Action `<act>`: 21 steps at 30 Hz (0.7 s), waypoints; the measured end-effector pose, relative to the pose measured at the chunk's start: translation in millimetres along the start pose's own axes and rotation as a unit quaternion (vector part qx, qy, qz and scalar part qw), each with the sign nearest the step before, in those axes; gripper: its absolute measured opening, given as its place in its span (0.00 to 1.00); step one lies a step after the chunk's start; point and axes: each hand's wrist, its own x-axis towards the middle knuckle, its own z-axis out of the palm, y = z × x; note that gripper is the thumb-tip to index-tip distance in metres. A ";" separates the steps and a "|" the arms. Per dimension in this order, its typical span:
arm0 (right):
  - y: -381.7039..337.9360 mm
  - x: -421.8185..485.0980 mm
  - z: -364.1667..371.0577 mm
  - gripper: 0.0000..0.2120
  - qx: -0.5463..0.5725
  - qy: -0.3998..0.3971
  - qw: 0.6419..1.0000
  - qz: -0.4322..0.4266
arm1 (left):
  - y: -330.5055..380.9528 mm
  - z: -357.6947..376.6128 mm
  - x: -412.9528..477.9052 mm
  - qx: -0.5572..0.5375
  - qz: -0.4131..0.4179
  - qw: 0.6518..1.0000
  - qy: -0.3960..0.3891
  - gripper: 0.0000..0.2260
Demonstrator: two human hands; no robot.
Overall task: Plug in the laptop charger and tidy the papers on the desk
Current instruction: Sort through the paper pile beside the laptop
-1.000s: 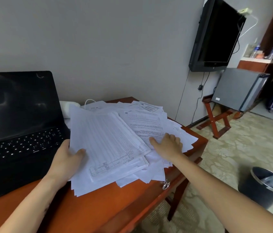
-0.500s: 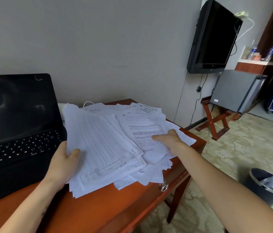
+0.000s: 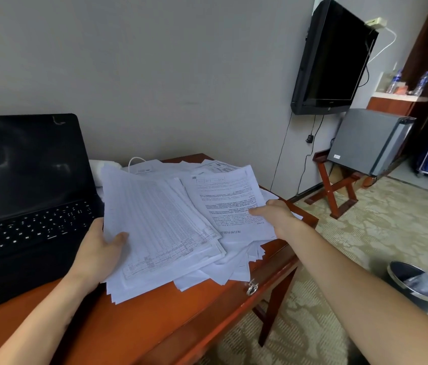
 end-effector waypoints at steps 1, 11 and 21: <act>-0.3 0.6 -0.9 0.11 -0.002 0.019 1.000 -0.022 | 0.1 0.3 0.1 0.000 -0.001 1.000 0.001 0.14; 12.2 2.9 -4.5 0.09 -0.057 0.016 0.990 -0.127 | -2.2 1.9 -1.6 -0.003 0.006 1.000 0.005 0.13; 16.5 0.5 -4.0 0.15 -0.028 0.039 0.990 -0.133 | -3.1 2.8 0.4 -0.020 0.016 1.000 0.010 0.13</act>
